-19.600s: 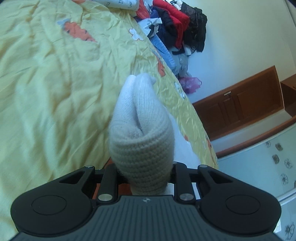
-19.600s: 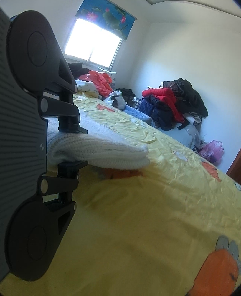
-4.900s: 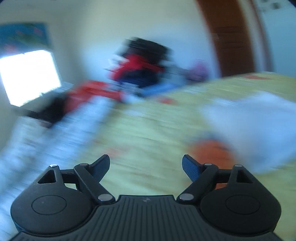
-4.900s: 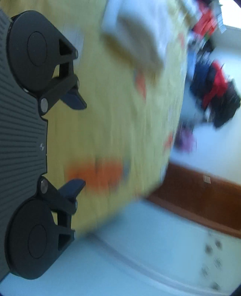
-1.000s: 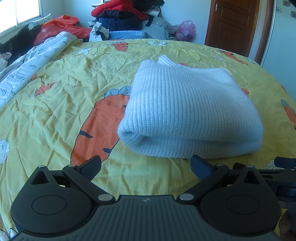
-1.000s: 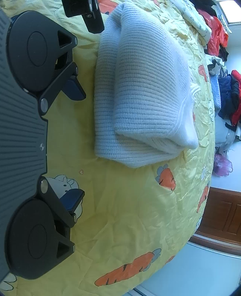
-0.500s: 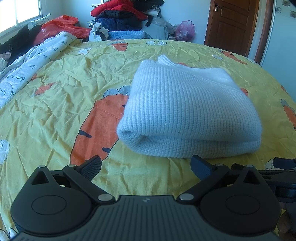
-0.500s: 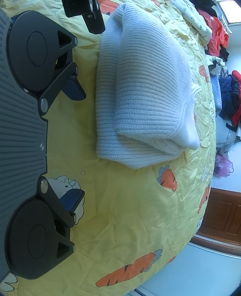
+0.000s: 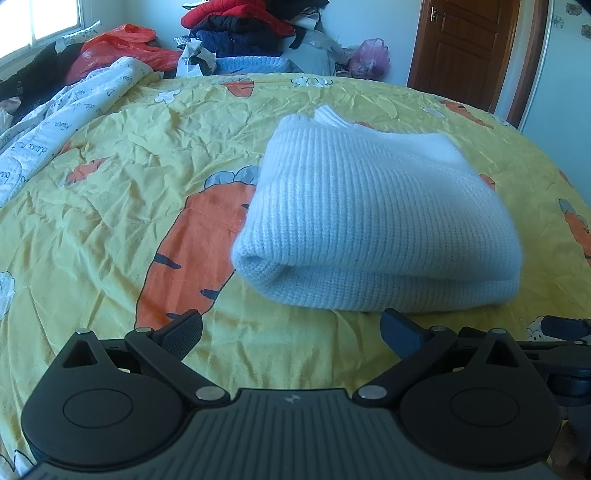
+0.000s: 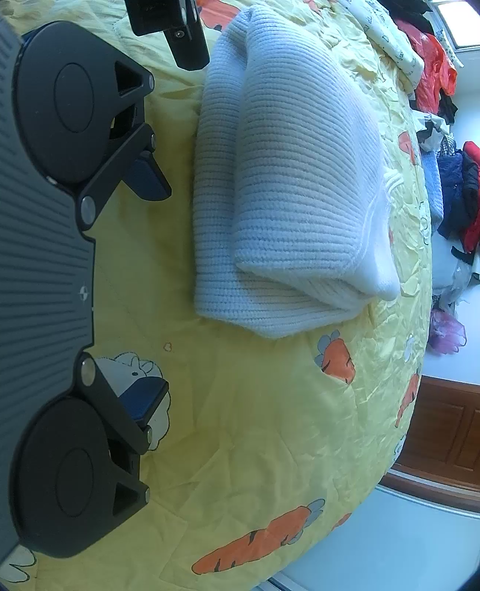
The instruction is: Fold small clothes
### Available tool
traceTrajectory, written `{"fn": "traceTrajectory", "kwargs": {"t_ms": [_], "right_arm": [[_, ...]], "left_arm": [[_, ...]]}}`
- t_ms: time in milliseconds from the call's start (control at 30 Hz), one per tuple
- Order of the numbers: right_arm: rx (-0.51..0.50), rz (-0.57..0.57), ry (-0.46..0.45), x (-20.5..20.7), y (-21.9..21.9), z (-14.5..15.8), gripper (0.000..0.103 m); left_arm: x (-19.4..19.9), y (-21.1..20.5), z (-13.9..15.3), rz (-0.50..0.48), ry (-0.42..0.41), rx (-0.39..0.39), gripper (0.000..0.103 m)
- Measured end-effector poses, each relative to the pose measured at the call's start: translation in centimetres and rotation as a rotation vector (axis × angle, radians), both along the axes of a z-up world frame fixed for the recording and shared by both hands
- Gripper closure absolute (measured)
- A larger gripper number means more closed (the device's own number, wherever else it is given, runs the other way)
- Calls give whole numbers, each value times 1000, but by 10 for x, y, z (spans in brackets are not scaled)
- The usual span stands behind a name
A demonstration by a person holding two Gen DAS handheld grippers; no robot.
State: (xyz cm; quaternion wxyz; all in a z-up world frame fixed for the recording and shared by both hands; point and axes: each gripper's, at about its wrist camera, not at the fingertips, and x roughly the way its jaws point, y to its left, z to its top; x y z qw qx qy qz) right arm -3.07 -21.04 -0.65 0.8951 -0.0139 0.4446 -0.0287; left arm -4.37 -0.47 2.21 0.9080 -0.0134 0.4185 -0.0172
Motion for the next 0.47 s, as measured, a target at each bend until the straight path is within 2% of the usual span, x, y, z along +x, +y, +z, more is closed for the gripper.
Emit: {"fn": "traceTrajectory", "kwargs": {"t_ms": [133,300,467], "right_arm": [[-2,2,3,0,1,-1,0],[-7,5,3,0,1,-2,0],[12,10,-22,-3,-11,3,0]], "left_arm": [[-4,4,0,8,-27,-44,0],[-12,-1,4,1,-99,3,0],[-18,6,7,-118,-91,-53,0]]}}
